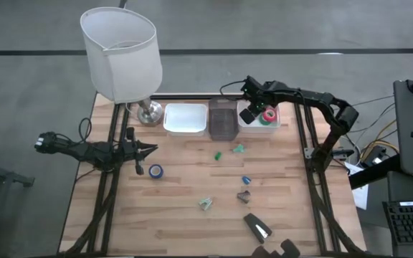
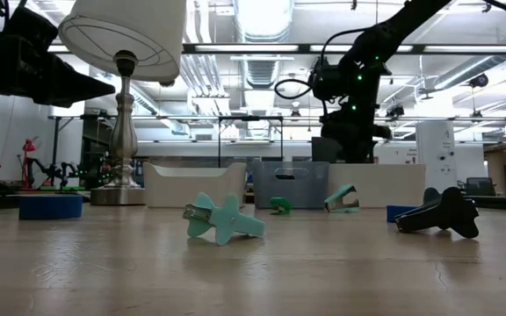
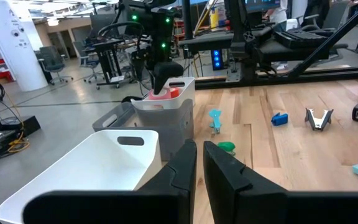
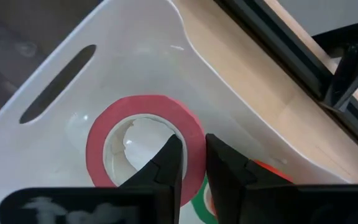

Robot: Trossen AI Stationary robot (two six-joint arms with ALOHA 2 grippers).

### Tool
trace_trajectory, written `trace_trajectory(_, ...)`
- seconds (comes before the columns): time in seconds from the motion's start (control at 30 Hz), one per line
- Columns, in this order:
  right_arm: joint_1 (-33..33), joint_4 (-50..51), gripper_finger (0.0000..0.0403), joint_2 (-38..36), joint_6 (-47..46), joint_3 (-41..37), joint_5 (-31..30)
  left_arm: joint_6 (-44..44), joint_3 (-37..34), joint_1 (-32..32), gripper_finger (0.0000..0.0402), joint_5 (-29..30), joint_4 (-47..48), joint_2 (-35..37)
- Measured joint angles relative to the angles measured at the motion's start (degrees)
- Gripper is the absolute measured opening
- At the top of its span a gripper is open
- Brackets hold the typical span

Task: Pick and place Stapler, Stapler remover, tape
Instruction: Put the pink tape into the right white bin, then put the blue tape into the right white bin

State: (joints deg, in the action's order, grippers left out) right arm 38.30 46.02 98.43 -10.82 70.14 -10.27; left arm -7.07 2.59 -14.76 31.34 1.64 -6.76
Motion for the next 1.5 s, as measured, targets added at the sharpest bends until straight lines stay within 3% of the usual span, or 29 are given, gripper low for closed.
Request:
trace_trajectory(0.17, -0.2, -1.3, 0.0062, 0.0, -2.1, -1.3, 0.0, 4.6, -0.1, 0.2, 0.0032, 1.0, -2.8, 0.0)
trace_trajectory(0.43, -0.1, -4.1, 0.0057, 0.0, -2.1, -4.1, -0.1, 37.6, -0.1, 0.2, 0.0032, 0.2, -13.6, 0.0)
trace_trajectory(0.5, -0.1, -5.4, 0.0057, 0.0, -2.1, -5.2, -0.1, 41.9, -0.1, 0.2, 0.0032, 0.3, -16.1, 0.0)
trace_trajectory(0.8, -0.1, -8.2, 0.0076, 0.1, -2.3, -8.0, 0.1, 44.0, -0.1, 0.2, 0.0032, 4.2, -19.3, 0.0)
trace_trajectory(1.03, -0.1, -7.7, 0.0094, 0.0, -2.3, -7.1, 1.3, 52.7, -0.1, 0.3, 0.0032, 5.3, -21.2, 0.0)
trace_trajectory(1.5, -0.2, -5.4, 0.0183, -0.5, -2.0, 1.2, 2.9, 61.2, 0.2, 0.3, 0.0043, 3.9, -21.4, 0.0)
